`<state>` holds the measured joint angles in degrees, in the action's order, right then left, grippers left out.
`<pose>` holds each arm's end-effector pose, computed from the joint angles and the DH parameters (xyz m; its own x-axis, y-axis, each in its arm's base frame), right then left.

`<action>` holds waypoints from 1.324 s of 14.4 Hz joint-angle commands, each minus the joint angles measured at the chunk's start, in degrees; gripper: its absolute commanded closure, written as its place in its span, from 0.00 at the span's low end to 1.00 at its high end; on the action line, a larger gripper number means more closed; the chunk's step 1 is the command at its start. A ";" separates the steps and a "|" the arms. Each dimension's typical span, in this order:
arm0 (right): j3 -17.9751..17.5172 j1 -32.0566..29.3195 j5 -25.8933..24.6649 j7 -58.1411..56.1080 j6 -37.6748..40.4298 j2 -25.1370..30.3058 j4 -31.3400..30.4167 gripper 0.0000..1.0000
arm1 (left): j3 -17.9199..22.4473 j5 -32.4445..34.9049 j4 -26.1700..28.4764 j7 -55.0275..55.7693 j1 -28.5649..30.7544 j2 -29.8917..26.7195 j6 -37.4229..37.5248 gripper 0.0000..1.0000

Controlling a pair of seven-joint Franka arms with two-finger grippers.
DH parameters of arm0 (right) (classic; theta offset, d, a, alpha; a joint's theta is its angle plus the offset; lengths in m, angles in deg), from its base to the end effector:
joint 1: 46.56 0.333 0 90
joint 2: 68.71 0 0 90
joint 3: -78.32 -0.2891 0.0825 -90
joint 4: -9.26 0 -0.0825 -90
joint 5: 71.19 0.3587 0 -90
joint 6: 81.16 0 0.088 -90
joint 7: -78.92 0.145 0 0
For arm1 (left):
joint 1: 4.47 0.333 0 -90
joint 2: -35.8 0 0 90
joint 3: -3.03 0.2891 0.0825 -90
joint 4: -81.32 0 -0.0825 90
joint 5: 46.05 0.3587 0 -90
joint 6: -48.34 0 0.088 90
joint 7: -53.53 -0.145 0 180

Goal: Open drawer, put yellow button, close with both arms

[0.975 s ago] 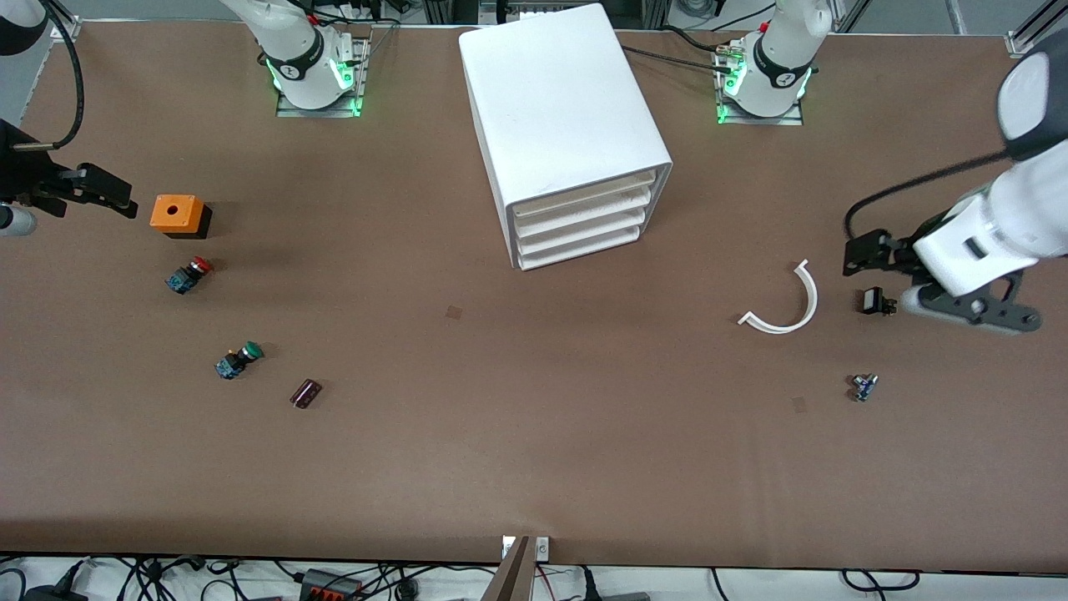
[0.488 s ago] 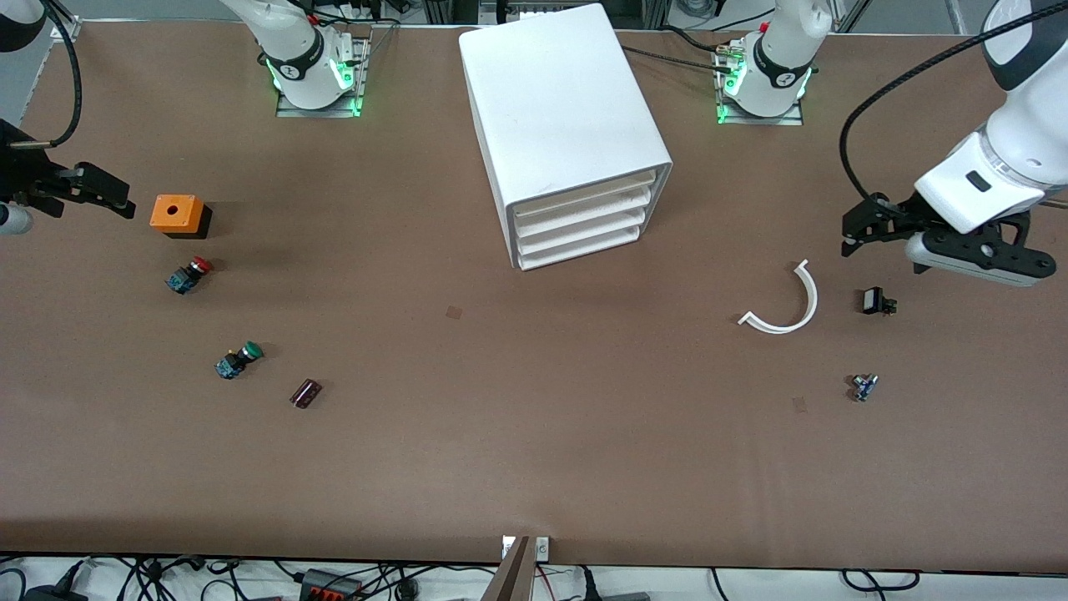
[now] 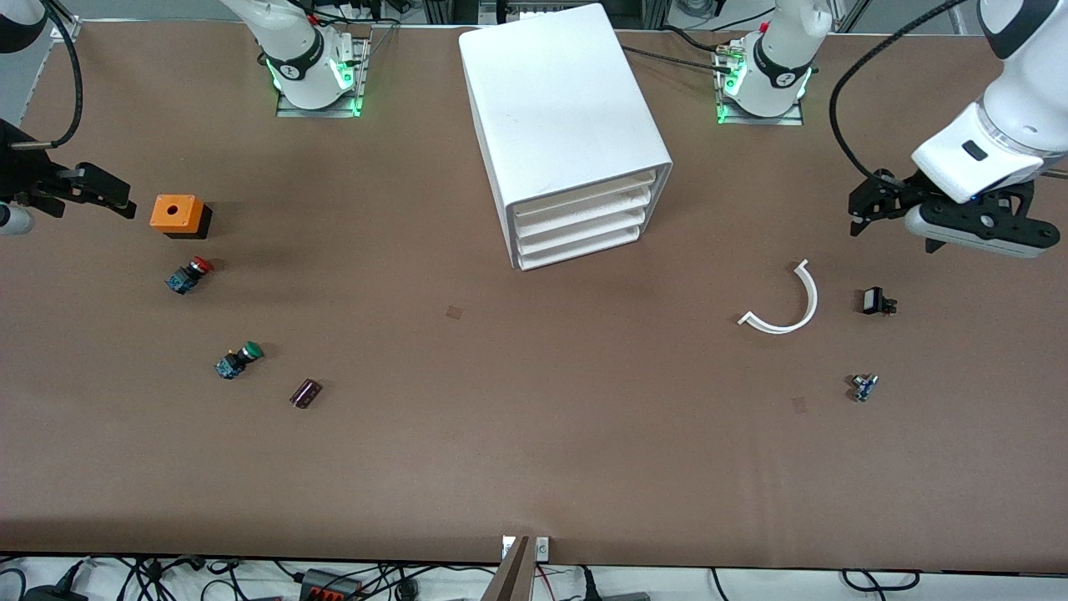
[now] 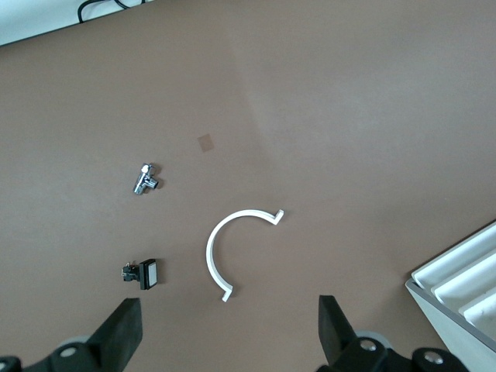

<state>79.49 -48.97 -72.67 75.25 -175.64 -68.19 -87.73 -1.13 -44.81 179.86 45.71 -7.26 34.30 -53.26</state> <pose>0.5272 -0.0366 0.5165 0.9993 0.0036 -0.0363 0.0045 -0.9997 0.0232 0.5366 -0.0631 0.5245 0.9630 -0.2589 0.0755 -0.2570 -0.9658 -0.0340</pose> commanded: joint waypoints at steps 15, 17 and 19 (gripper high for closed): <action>-0.29 -0.22 -0.64 -0.89 0.18 1.50 -1.71 0.00 | -1.03 0.60 -0.02 -0.53 1.38 -0.70 0.44 0.00; -0.29 -0.22 -0.64 -0.81 0.09 1.41 -1.71 0.00 | -1.03 0.60 -0.02 -0.53 1.29 -0.70 0.52 0.00; -0.37 -0.22 -0.64 -0.89 0.09 1.41 -1.71 0.00 | -1.03 0.60 -0.11 -0.44 1.29 -0.44 0.44 0.00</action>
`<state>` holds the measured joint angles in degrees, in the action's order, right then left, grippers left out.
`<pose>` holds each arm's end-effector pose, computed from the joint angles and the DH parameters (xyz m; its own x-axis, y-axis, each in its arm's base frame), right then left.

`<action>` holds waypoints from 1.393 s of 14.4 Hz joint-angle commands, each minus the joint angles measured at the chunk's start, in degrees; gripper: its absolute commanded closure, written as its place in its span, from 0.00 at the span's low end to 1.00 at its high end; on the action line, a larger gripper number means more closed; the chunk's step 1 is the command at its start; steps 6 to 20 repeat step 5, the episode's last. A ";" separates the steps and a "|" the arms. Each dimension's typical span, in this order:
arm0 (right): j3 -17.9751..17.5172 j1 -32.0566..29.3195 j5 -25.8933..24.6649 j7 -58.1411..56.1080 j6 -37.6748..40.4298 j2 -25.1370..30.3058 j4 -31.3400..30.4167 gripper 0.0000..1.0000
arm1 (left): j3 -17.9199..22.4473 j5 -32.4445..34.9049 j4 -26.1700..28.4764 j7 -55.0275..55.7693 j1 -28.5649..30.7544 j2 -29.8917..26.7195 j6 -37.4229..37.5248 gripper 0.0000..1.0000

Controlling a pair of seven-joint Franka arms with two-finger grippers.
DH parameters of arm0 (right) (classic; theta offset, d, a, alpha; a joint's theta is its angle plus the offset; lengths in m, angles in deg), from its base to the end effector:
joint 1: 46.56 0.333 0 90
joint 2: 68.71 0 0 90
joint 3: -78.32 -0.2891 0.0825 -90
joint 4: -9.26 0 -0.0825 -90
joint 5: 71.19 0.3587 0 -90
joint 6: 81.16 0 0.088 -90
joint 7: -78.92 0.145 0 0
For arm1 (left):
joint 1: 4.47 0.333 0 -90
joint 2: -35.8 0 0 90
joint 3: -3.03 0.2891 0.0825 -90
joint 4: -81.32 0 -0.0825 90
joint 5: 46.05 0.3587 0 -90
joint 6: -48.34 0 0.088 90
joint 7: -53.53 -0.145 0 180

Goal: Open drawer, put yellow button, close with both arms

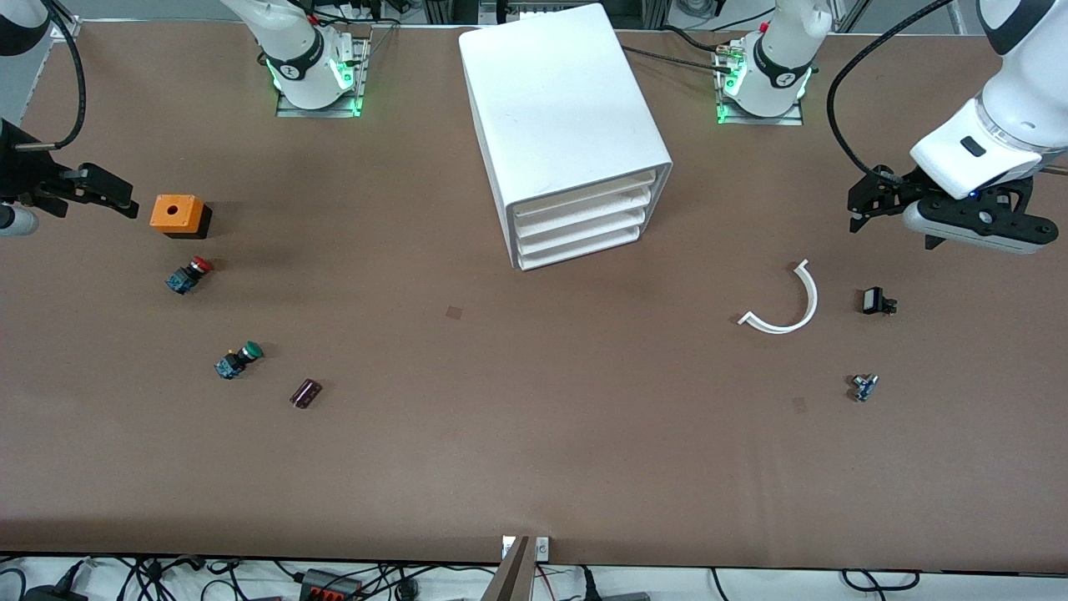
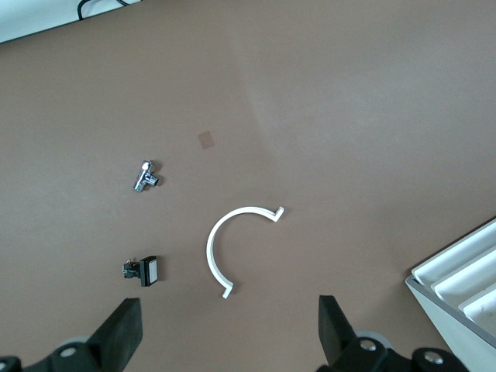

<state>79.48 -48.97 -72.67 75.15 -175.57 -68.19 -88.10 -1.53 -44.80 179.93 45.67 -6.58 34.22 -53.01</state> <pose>0.5264 -0.0364 0.5135 0.9990 0.0055 -0.0440 0.0065 -0.9997 0.0226 0.5359 -0.0603 0.5243 0.9644 -0.2548 0.0712 -0.2530 -0.9669 -0.0339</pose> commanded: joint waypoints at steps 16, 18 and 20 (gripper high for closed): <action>-0.28 -0.23 -0.64 -0.80 0.02 1.23 -1.34 0.00 | -0.72 0.59 -1.05 -0.41 0.62 0.08 0.19 0.00; -0.28 -0.23 -0.64 -0.80 0.02 1.23 -1.34 0.00 | -0.72 0.59 -1.05 -0.41 0.62 0.08 0.19 0.00; -0.28 -0.23 -0.64 -0.80 0.02 1.23 -1.34 0.00 | -0.72 0.59 -1.05 -0.41 0.62 0.08 0.19 0.00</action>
